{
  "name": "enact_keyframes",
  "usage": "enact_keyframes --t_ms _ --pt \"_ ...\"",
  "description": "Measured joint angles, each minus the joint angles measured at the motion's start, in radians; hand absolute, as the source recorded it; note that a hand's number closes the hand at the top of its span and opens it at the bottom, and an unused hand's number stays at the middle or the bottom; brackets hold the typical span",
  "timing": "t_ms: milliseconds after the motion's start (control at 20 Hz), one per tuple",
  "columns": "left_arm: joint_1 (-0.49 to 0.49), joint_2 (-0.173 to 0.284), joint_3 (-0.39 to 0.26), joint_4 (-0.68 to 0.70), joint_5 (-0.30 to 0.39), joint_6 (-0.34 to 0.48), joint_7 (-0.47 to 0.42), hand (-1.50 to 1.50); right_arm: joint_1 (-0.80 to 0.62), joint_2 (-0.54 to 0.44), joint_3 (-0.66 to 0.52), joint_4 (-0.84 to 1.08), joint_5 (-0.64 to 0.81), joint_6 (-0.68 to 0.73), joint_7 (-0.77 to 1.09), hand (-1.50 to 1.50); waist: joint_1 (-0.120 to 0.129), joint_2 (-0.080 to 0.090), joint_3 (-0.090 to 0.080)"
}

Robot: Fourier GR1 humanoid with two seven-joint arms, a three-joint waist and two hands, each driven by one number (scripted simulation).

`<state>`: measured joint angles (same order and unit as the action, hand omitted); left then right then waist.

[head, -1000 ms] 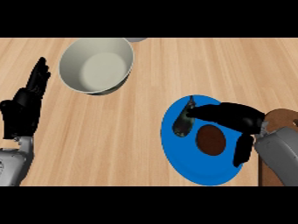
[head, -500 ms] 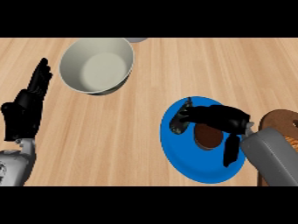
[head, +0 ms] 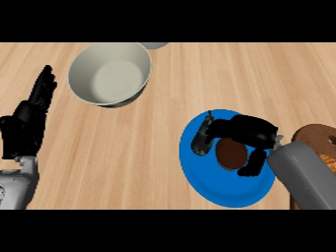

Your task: Pick the cupcake from the plate and place it in the bowl

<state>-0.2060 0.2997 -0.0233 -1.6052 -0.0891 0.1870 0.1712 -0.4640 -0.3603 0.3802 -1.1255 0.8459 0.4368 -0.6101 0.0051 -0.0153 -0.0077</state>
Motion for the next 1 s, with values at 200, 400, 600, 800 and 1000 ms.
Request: enact_keyframes --t_ms 200,400,600,800,1000 --pt "-0.003 -0.008 0.015 -0.006 -0.003 -0.015 0.010 0.00 0.022 0.009 -0.022 -0.043 0.003 0.005 -0.007 1.50 -0.003 0.002 0.001" --pt "-0.008 -0.027 0.019 0.017 -0.024 -0.010 -0.004 0.00 0.071 0.033 -0.026 -0.122 0.010 -0.014 0.004 1.50 -0.010 0.003 0.002" --pt "-0.012 -0.025 0.014 0.026 -0.023 -0.022 -0.007 0.00 0.081 0.223 0.117 -0.204 0.049 -0.021 0.227 1.50 0.011 -0.002 0.000" --pt "-0.025 -0.033 -0.003 0.032 -0.022 -0.034 -0.008 0.00 0.092 0.308 0.246 -0.242 0.028 -0.056 0.404 1.50 0.046 0.002 0.003" --pt "-0.035 -0.041 -0.011 0.030 -0.018 -0.039 -0.006 0.00 0.134 0.340 0.340 -0.320 -0.065 -0.163 0.563 1.50 0.060 0.002 0.007"
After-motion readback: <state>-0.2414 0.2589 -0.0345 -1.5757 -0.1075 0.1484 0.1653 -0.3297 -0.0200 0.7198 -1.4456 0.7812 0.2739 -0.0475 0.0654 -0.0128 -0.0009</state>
